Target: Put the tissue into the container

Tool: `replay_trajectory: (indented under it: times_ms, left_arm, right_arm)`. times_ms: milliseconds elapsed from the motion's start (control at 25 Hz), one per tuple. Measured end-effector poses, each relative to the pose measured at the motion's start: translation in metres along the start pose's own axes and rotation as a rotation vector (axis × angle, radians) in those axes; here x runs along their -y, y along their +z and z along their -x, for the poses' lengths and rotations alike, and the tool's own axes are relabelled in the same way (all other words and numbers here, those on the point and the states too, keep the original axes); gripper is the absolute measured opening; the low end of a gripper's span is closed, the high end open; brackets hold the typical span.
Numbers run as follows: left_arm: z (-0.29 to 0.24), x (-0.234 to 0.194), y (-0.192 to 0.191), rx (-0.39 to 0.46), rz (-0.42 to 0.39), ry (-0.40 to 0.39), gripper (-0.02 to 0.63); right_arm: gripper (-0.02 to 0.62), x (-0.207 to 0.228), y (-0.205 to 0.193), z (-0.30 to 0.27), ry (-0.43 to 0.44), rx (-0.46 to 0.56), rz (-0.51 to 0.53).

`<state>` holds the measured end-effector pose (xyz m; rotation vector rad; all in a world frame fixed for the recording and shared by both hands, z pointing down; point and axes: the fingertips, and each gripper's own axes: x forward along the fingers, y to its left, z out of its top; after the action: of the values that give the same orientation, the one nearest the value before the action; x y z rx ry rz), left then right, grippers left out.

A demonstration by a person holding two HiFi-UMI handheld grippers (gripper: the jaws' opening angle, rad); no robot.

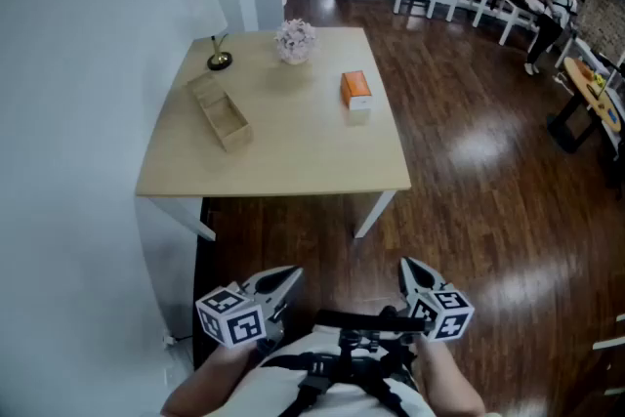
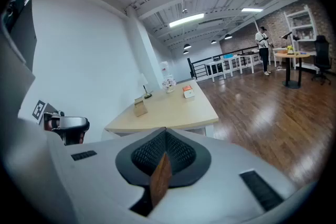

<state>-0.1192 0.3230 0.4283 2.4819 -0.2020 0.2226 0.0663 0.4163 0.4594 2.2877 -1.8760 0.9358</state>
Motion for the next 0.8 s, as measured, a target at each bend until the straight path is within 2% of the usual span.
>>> replay_trajectory:
  times_ms: [560,800]
  left_arm:
    - [0.008,0.008,-0.005,-0.040,0.016,-0.004,0.016]
    - [0.006,0.014,-0.006,-0.035,0.028,0.007,0.017]
  right_arm:
    - [-0.008,-0.004,-0.011,0.012,-0.009,-0.009,-0.034]
    - [-0.008,-0.007,-0.007,0.006,0.022,-0.017,-0.029]
